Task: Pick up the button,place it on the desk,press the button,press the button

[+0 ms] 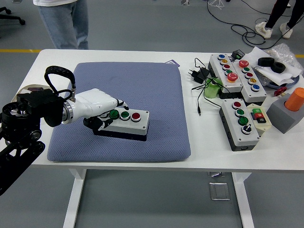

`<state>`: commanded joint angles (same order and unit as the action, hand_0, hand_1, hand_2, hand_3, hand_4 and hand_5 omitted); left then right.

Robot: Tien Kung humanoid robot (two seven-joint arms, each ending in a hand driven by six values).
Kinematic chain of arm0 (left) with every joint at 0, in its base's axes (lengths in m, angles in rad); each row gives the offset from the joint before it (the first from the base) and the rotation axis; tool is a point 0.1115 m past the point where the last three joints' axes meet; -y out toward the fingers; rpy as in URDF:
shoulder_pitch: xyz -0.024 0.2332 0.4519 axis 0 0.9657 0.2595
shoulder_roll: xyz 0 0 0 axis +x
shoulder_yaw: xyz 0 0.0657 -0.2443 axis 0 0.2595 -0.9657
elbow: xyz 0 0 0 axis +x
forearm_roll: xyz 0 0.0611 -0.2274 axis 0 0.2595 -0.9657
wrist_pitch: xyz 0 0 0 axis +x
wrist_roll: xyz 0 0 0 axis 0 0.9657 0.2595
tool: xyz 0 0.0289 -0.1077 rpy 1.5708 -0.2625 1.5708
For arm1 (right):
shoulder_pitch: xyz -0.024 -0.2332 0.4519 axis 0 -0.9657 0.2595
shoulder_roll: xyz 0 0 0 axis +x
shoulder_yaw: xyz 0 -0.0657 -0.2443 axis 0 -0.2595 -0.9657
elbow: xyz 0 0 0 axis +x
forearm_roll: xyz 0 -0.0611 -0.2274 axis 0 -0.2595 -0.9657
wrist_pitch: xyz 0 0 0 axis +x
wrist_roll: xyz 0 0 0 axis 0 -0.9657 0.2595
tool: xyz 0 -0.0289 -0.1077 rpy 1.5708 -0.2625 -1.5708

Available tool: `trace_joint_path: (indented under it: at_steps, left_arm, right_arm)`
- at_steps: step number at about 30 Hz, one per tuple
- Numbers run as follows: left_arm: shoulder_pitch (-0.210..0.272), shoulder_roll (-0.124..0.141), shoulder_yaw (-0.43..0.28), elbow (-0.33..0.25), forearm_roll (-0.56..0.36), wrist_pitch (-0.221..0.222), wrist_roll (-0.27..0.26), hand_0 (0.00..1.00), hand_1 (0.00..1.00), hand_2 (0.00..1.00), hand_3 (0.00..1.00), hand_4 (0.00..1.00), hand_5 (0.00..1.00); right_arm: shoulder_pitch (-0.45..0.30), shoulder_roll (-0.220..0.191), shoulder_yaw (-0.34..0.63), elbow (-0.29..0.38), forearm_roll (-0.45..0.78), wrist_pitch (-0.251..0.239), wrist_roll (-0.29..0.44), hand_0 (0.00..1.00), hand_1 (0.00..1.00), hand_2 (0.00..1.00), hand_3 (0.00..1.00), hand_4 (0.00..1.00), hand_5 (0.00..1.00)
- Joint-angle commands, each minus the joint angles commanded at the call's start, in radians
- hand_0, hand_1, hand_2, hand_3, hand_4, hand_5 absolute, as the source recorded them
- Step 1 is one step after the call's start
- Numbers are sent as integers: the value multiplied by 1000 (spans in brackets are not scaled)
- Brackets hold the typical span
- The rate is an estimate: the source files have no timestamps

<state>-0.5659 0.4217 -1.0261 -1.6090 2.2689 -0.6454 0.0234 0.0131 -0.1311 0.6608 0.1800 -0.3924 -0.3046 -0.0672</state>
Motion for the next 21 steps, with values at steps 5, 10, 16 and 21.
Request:
trace_joint_path:
  at_steps: [5,10,16,21]
  left_arm:
    - [-6,-3,14,21,0,0,4,119,2,24,856,522,2]
    - [-9,-3,26,40,0,0,5,119,2,24,856,522,2]
    - [-11,-3,36,59,0,0,9,121,2,25,856,522,2]
    - [-9,-3,40,66,0,0,9,122,2,30,855,527,2]
  right_arm:
    - [1,0,-1,0,0,0,0,634,536,575,585,272,43]
    - [1,0,-2,0,1,0,1,634,536,575,585,272,43]
    - [2,-1,-3,0,2,-1,1,634,536,575,586,272,43]
    - [1,-1,-1,0,0,-1,1,634,535,574,586,271,43]
